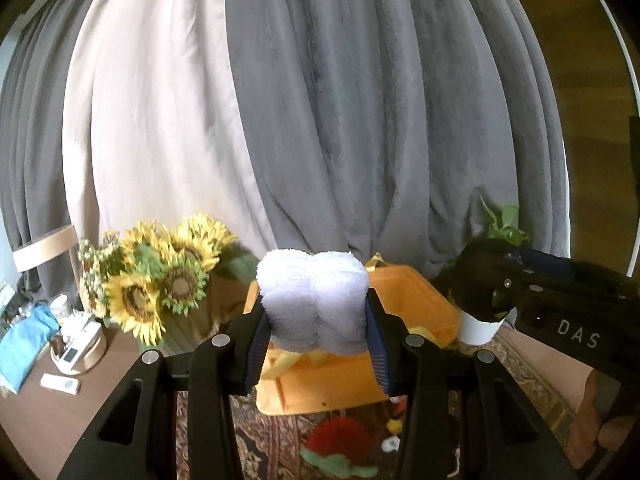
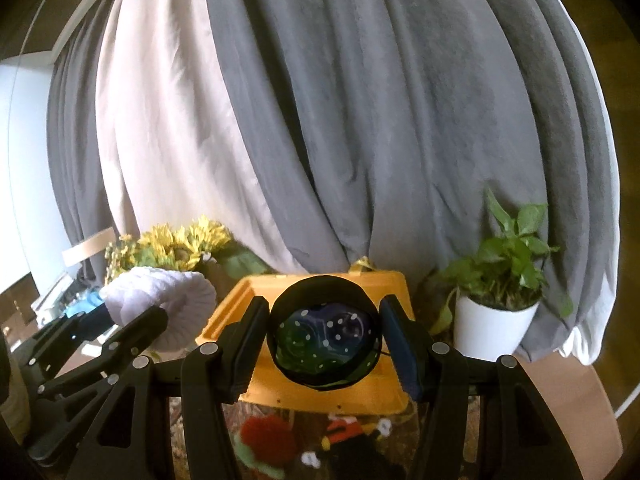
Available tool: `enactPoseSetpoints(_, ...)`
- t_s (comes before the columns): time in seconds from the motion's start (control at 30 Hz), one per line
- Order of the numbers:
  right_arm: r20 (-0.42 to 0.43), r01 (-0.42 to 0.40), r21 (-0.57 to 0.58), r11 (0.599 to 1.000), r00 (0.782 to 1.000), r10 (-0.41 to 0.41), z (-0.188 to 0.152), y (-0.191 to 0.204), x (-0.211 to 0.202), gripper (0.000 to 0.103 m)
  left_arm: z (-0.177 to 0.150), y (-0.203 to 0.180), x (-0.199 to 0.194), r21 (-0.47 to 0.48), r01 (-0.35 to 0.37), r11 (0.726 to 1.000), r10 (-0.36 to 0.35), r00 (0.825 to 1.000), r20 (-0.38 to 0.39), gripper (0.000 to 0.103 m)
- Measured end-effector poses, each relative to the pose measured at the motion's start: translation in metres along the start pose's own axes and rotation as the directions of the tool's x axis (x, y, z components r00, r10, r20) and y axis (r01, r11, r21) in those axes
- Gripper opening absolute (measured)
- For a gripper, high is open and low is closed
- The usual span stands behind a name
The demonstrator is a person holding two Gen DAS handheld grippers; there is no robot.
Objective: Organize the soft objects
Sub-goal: 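Lift and carry the lavender plush and green ball over the crate, then open both tools to drop the plush and ball into the crate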
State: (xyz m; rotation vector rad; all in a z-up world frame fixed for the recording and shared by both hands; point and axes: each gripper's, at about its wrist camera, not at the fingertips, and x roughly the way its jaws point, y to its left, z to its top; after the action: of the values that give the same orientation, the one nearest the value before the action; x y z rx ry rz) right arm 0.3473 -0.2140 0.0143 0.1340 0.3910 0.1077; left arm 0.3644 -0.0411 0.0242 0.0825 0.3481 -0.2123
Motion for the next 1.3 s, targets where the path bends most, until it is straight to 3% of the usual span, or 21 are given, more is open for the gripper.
enactPoseSetpoints(0.53, -0.016, -0.001, -0.037, 0.999, 1.000, 0.000, 0.023, 0.006, 0.067, 0.059, 0.020, 0.017, 0.059, -0.011, 0.001, 1.000, -0.001, 1.000, 0.019, 0.043)
enactPoseSetpoints(1.3, -0.191, 0.023, 0.017, 1.000, 0.981, -0.019, 0.017, -0.029, 0.182, 0.059, 0.004, 0.024, 0.169, -0.003, -0.005, 1.000, 0.004, 0.991, -0.135, 0.043)
